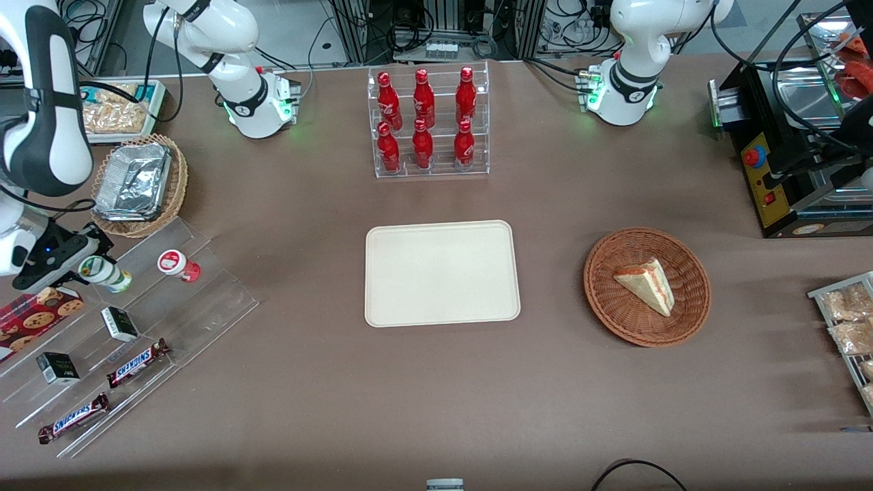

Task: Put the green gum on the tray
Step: 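Lower the open right gripper around the green gum bottle and close, then lift the gum bottle and carry it over the beige tray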

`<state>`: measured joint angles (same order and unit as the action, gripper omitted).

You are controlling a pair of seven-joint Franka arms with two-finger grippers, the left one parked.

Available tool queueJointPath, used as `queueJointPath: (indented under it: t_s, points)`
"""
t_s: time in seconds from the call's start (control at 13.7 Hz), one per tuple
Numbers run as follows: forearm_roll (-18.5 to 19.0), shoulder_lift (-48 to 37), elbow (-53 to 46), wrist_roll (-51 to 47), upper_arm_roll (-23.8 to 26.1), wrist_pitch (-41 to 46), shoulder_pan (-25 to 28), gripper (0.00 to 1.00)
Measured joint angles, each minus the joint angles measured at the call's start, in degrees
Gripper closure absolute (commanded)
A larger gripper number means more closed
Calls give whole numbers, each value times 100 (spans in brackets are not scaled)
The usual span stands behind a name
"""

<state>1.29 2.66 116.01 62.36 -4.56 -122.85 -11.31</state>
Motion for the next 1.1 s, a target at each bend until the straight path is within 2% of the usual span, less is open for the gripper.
queueJointPath:
  t_s: [0.37,0.8,1.1]
  points:
    - [-7,-15,-434,-940,25,700,637,100]
    - [-27,185,-547,-3366,56,1033,2114,100]
    - [-460,574,-737,-5086,69,1032,3149,100]
